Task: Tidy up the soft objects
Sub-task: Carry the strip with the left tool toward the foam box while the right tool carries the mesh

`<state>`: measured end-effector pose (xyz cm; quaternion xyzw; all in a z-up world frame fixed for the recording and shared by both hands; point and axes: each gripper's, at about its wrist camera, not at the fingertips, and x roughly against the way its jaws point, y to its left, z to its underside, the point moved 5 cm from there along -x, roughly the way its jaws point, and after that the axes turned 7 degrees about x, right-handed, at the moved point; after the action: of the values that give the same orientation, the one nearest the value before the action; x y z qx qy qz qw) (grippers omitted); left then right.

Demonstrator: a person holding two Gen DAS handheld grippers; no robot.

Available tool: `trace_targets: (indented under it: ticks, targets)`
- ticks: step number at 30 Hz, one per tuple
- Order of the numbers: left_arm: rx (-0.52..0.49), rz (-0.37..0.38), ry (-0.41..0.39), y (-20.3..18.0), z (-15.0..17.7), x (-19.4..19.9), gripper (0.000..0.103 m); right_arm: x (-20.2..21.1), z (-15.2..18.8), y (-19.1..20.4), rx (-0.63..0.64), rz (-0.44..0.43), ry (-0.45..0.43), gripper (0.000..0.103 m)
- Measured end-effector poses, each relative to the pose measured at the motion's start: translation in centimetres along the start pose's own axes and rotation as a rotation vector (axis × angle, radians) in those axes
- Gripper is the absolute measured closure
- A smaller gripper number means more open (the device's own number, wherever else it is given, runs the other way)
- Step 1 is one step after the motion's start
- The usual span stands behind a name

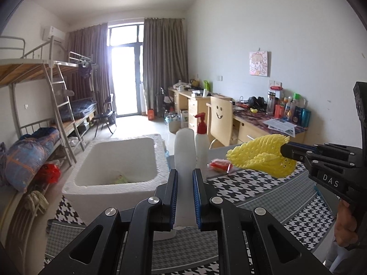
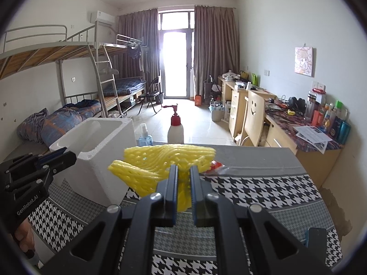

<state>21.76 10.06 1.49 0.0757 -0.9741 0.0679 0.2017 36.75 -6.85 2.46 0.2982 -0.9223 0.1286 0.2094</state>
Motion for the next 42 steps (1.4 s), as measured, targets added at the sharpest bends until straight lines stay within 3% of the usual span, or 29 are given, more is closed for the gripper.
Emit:
trace_targets:
  ticks: [42]
  targets:
    - [0.093,-0.231,-0.064,8.1,-1.1,1.8,0.089,-4.3,-5.0,8.0,0.128,-0.186,-0.024,0.091]
